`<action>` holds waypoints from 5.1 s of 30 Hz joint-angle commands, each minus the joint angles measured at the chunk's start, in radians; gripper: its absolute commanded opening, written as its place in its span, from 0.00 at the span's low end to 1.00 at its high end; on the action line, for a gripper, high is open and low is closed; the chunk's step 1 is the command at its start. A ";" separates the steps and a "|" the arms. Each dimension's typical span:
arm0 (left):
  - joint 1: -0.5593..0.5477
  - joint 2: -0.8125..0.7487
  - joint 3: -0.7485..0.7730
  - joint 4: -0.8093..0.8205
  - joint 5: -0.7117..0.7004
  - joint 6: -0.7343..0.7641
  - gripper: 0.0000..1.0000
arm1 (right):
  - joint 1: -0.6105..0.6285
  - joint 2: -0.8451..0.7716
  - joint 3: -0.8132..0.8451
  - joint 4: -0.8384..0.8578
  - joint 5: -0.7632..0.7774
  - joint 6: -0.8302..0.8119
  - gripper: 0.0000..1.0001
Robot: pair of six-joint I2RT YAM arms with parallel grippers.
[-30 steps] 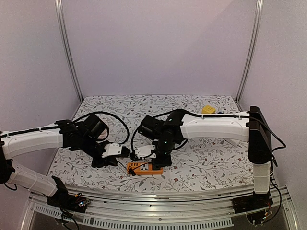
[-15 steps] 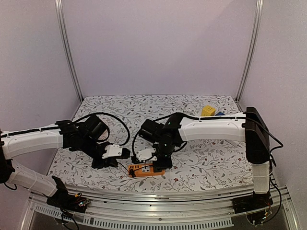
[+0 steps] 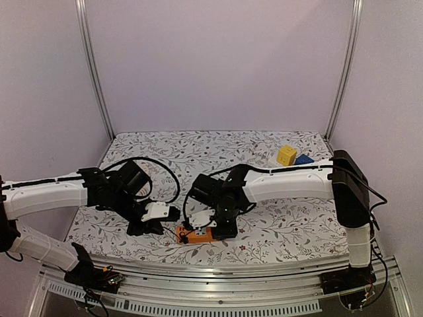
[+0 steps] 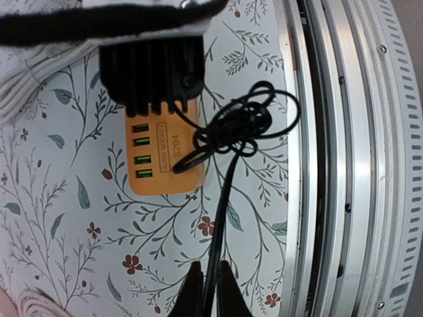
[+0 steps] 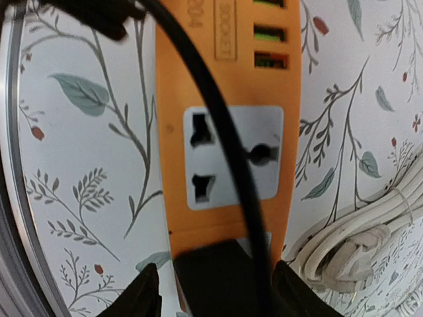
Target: Insert the plug
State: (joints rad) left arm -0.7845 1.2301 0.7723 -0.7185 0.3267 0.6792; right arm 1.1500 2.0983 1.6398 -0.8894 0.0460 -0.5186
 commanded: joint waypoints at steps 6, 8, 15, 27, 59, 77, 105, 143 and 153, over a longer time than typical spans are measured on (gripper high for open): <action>-0.030 0.005 0.000 -0.011 0.028 -0.024 0.00 | -0.008 -0.024 -0.006 0.051 0.047 0.039 0.85; -0.031 0.006 0.003 -0.010 0.026 -0.018 0.00 | -0.008 -0.047 -0.015 0.077 0.038 0.044 0.92; -0.037 0.015 0.020 -0.017 0.027 -0.021 0.00 | -0.011 -0.162 -0.070 0.151 -0.005 0.061 0.99; -0.029 0.104 0.142 0.137 -0.262 0.124 0.00 | -0.089 -0.425 -0.274 0.301 -0.103 0.152 0.99; -0.035 0.683 0.587 0.306 -0.375 0.295 0.73 | -0.225 -0.675 -0.670 0.598 -0.229 0.308 0.99; 0.093 0.548 0.552 0.096 -0.411 0.381 1.00 | -0.225 -0.697 -0.666 0.611 -0.237 0.356 0.99; 0.784 0.699 0.683 -0.424 -0.317 -0.020 0.77 | -0.205 -0.587 -0.437 0.504 -0.232 0.415 0.99; 0.934 0.832 0.774 -0.495 -0.095 0.072 0.37 | -0.199 -0.554 -0.414 0.457 -0.219 0.402 0.99; 0.933 0.884 0.779 -0.471 -0.081 0.055 0.19 | -0.199 -0.549 -0.412 0.456 -0.223 0.400 0.99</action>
State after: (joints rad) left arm 0.1471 2.0995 1.5547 -1.2068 0.2203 0.7288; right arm 0.9443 1.5425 1.2053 -0.4145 -0.1749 -0.1169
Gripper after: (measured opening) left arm 0.244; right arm 0.988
